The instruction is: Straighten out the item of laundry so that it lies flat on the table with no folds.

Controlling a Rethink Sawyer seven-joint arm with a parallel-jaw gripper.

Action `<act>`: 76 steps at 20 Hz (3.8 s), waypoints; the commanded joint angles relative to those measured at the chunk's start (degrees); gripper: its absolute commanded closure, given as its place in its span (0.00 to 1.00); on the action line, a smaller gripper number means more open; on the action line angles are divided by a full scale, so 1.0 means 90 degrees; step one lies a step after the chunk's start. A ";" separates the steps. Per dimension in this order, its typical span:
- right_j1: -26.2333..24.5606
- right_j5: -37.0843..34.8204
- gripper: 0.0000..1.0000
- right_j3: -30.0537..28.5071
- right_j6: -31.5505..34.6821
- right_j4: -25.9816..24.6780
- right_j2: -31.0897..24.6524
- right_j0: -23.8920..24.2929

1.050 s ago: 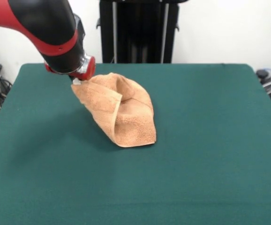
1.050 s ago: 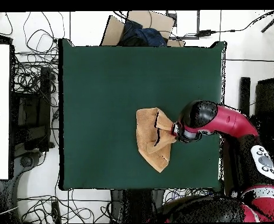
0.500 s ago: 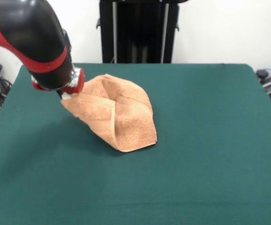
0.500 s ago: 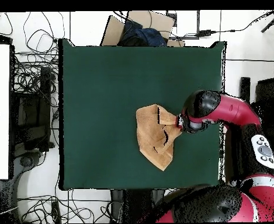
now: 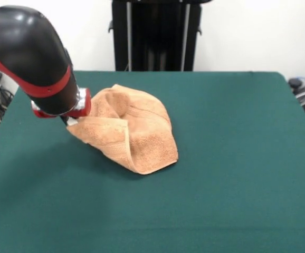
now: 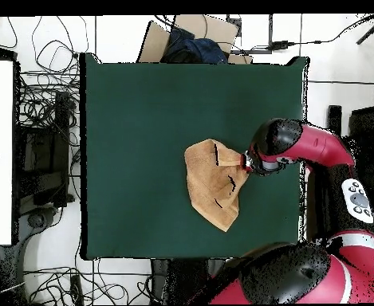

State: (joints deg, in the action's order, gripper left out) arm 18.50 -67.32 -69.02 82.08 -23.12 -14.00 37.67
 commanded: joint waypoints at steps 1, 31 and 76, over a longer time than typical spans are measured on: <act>-0.0283 -0.0198 1.00 0.0389 -0.1195 -0.0125 -0.0570 0.0075; 0.1016 0.0974 1.00 -0.1993 -0.0080 -0.0371 0.0280 0.1099; 0.1542 0.2970 1.00 -0.4298 0.3070 0.1713 0.1420 -0.1447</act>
State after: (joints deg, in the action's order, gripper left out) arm 32.28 -46.36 -101.37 94.33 -10.43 -2.81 25.79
